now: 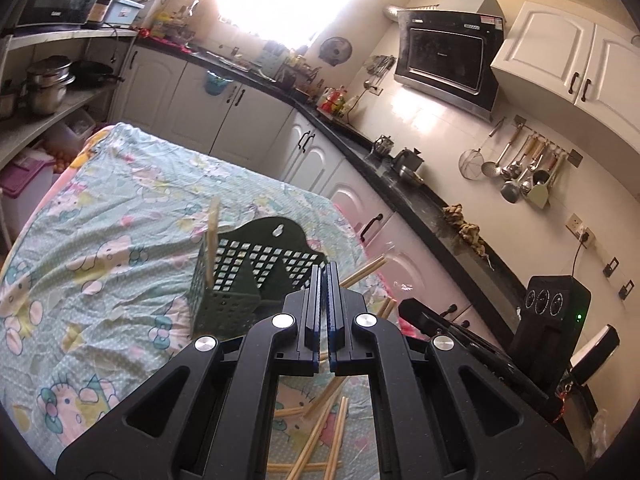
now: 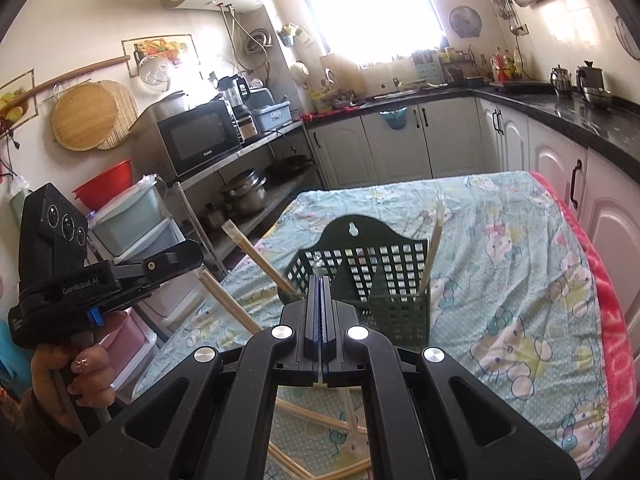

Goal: Organize utensils

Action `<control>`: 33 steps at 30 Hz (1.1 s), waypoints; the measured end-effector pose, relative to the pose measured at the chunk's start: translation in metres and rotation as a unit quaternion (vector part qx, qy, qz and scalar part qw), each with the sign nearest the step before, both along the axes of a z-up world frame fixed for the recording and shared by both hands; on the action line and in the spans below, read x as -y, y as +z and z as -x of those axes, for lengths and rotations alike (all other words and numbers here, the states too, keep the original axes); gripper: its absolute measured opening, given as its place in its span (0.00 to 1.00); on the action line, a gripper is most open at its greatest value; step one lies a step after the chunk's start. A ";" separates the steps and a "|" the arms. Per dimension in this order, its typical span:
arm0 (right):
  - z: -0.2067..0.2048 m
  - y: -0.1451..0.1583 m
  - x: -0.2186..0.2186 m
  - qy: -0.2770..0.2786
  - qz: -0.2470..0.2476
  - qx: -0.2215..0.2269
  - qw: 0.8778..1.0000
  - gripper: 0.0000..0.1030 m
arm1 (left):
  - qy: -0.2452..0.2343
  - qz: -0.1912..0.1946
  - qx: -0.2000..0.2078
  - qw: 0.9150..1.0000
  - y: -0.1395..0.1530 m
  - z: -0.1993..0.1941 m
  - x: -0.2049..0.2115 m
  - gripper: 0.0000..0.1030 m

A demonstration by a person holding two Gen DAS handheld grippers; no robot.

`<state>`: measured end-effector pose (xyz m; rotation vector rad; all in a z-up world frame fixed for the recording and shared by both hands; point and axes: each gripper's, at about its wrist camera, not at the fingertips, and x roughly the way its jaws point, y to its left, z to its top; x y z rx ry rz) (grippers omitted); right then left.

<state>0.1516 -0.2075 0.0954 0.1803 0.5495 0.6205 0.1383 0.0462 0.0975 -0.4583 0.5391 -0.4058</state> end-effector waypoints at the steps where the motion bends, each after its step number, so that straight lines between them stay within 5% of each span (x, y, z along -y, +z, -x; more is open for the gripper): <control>1: 0.000 0.002 0.000 0.000 0.000 0.003 1.000 0.01 | -0.001 0.000 0.003 1.000 0.003 -0.001 0.001 0.00; 33: -0.035 0.109 -0.004 -0.015 -0.019 0.112 0.993 0.01 | -0.011 0.001 0.088 0.996 0.096 -0.037 0.020 0.00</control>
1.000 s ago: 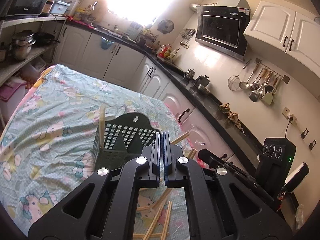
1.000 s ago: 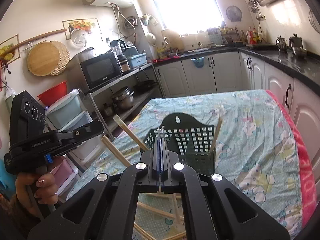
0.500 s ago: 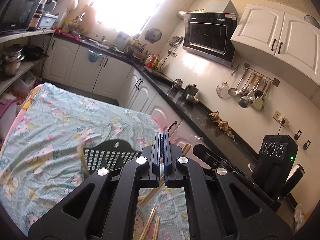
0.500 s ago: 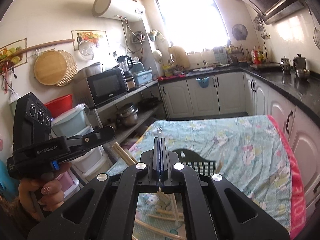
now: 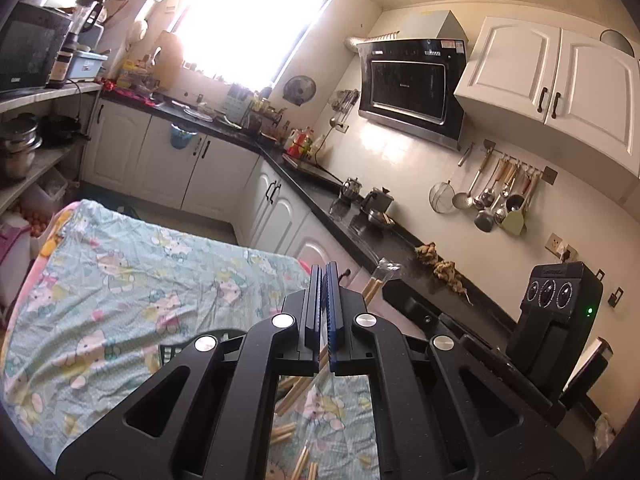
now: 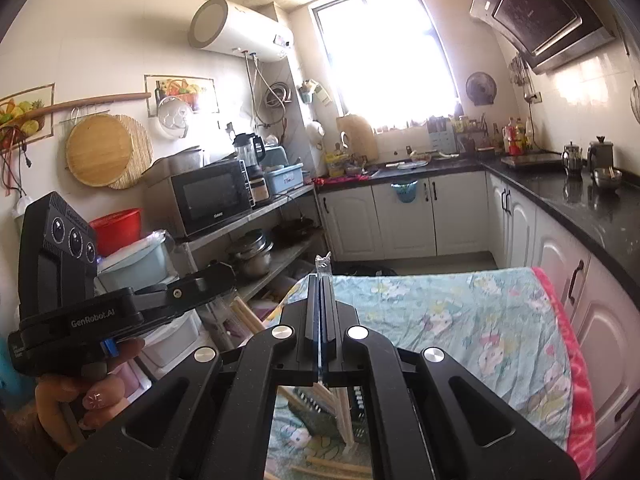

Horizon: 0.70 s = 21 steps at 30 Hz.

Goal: Organize utensils

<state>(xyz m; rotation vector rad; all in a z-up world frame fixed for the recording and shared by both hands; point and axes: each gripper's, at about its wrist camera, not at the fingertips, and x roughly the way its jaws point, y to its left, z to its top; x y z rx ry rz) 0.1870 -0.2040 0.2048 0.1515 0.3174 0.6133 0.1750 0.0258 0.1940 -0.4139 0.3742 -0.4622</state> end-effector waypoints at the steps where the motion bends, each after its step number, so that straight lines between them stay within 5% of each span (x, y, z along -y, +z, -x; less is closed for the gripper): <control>1: -0.002 0.003 0.000 -0.002 0.000 0.004 1.000 0.01 | 0.002 0.000 0.002 1.000 0.002 -0.001 -0.001 0.00; 21: -0.045 0.003 0.007 -0.032 -0.001 0.015 0.999 0.01 | 0.021 -0.010 -0.014 1.000 -0.010 -0.036 0.001 0.00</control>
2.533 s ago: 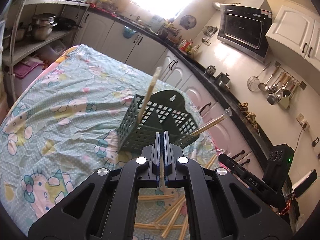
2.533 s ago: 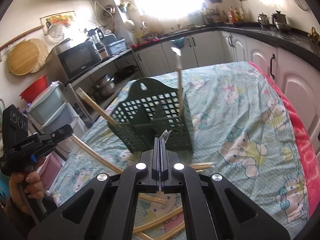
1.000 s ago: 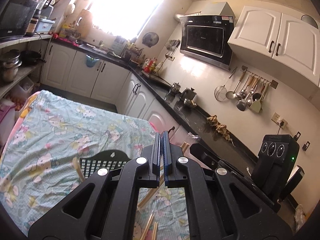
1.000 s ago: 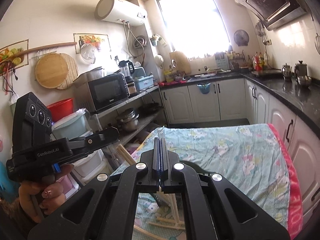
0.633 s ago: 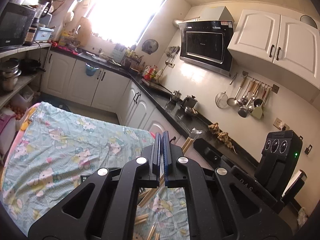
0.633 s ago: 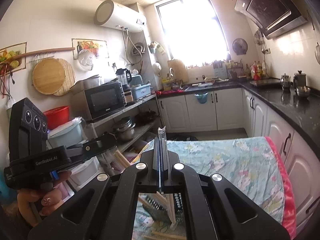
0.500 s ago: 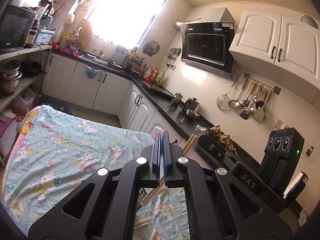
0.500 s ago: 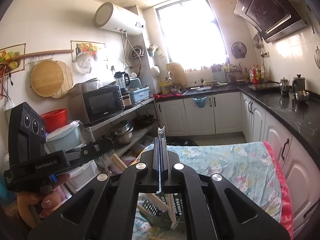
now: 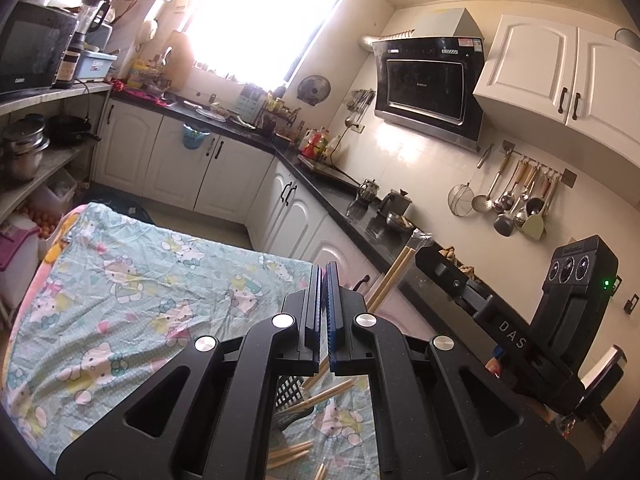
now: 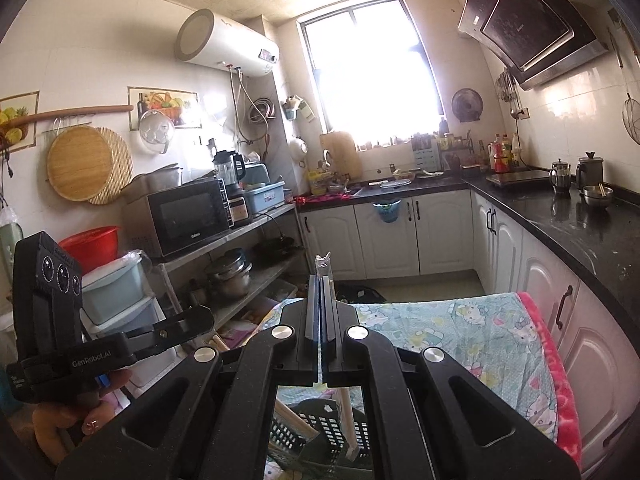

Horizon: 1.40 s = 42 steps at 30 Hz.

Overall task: Organize utensils
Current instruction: 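Lower both chopsticks into the basket slots and open the right tool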

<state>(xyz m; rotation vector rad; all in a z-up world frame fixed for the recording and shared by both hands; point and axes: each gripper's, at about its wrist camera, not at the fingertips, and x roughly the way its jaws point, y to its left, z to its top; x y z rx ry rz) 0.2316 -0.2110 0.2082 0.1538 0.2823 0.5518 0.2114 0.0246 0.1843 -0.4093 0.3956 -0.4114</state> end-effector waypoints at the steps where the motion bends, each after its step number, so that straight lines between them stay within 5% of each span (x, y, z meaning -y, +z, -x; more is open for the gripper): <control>1: -0.002 -0.003 0.000 -0.001 0.001 -0.001 1.000 0.01 | 0.000 -0.001 -0.002 1.000 -0.002 -0.002 0.000 0.00; 37: -0.032 -0.102 -0.013 -0.017 0.044 -0.092 0.995 0.02 | -0.006 -0.028 -0.092 0.995 -0.089 -0.028 0.012 0.01; 42: -0.028 -0.106 -0.011 -0.021 0.047 -0.094 0.994 0.22 | -0.002 -0.028 -0.096 0.995 -0.092 -0.027 0.011 0.01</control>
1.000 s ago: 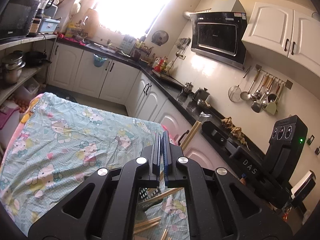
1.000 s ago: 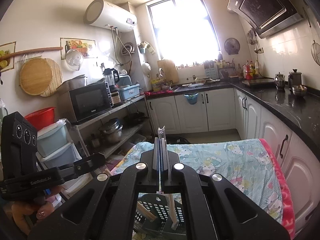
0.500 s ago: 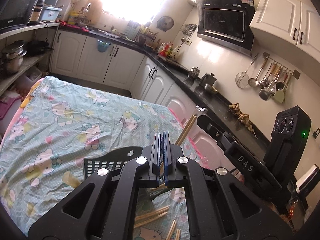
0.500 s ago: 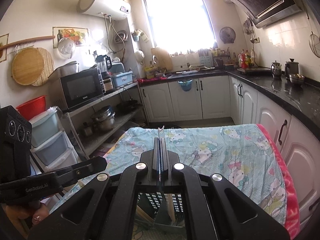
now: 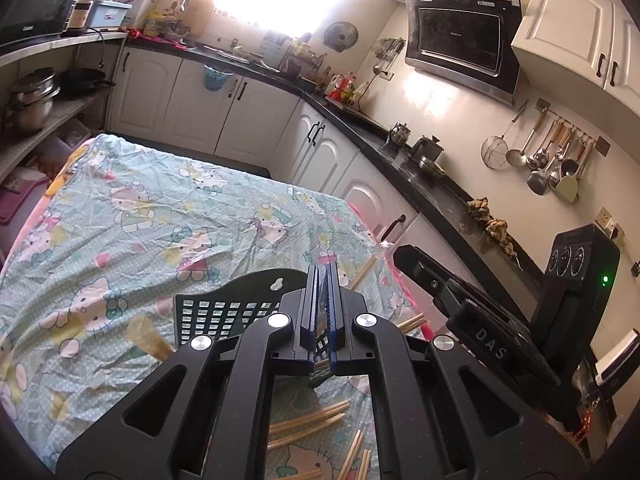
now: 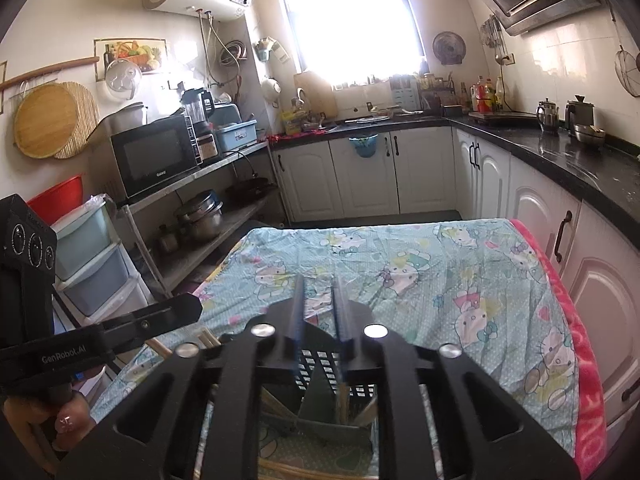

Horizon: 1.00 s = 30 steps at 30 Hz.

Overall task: Organize utensils
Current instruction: 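Open both tools and withdraw them from the basket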

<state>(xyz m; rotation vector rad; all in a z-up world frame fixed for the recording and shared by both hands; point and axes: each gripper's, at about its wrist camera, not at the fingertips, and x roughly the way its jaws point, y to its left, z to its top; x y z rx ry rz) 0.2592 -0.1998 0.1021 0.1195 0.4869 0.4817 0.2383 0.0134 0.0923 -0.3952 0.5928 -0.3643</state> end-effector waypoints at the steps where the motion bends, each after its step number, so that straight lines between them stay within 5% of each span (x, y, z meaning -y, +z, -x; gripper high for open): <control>1: 0.001 0.000 0.001 -0.001 0.000 0.001 1.000 0.23 | 0.001 0.000 0.000 1.000 -0.001 0.001 -0.001 0.01; 3: 0.004 -0.001 0.002 -0.004 0.002 0.001 1.000 0.27 | 0.004 -0.001 -0.001 1.000 -0.001 0.002 -0.001 0.02; 7: 0.008 0.000 0.006 -0.010 0.003 0.001 1.000 0.33 | 0.008 0.000 0.006 1.000 0.003 0.008 -0.004 0.23; 24: 0.039 0.016 0.020 -0.018 0.009 0.033 0.999 0.57 | 0.044 0.004 0.060 0.997 0.033 0.046 -0.023 0.86; 30: 0.053 0.018 0.021 -0.015 0.012 0.043 0.999 0.65 | 0.050 0.000 0.066 0.997 0.037 0.060 -0.027 0.90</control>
